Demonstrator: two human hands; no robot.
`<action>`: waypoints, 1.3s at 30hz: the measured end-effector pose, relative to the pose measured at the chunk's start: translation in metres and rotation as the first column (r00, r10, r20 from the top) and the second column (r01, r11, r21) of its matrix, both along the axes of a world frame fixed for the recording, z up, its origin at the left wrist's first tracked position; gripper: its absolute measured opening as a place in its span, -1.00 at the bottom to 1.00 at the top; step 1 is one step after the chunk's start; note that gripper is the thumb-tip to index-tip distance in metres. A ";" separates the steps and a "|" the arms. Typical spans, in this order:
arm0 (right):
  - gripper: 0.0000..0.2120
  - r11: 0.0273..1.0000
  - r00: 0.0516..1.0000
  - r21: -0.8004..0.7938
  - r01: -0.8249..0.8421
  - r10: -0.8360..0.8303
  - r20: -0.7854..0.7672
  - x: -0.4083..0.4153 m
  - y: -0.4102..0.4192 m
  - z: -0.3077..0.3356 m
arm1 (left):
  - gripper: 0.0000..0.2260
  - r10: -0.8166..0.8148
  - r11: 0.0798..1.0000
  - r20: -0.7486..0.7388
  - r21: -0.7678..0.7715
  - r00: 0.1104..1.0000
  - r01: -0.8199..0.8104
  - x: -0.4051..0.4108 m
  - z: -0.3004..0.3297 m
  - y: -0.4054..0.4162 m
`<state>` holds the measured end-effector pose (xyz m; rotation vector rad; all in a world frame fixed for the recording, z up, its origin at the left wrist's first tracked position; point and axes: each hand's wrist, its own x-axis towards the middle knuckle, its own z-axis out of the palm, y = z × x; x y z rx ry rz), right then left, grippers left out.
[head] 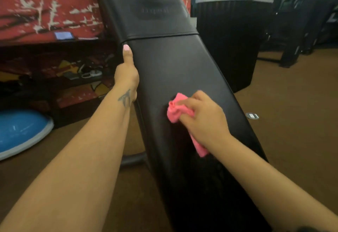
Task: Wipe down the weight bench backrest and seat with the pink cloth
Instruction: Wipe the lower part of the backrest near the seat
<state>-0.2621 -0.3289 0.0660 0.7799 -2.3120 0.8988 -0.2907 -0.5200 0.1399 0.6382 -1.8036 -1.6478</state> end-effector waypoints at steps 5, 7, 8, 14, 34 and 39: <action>-0.77 0.991 0.983 0.052 -0.123 0.129 -0.134 0.017 -0.029 0.014 | -0.30 -0.015 0.995 0.061 -0.099 0.998 0.021 0.006 0.002 0.001; -0.76 0.968 0.960 0.154 -0.199 0.224 -0.168 0.029 -0.016 0.004 | -0.29 -0.041 0.993 0.089 -0.103 0.995 0.050 0.007 0.002 0.001; -0.77 0.960 0.959 0.191 -0.203 0.234 -0.158 0.030 -0.006 0.000 | -0.28 -0.046 0.993 0.102 -0.102 0.994 0.056 0.006 0.003 0.001; -0.80 0.996 0.995 0.067 -0.059 0.064 -0.074 -0.008 -0.016 0.029 | -0.31 -0.005 0.986 0.119 -0.163 0.993 0.024 0.001 0.003 -0.002; -0.75 0.901 0.947 0.398 -0.175 0.264 -0.182 0.036 -0.043 0.039 | 0.05 -0.277 0.961 0.101 0.021 0.956 0.276 -0.005 -0.005 -0.038; -0.80 0.968 0.985 0.209 -0.140 0.158 -0.072 0.015 -0.031 0.042 | 0.15 -0.153 0.982 0.225 -0.078 0.962 0.174 -0.005 -0.001 -0.031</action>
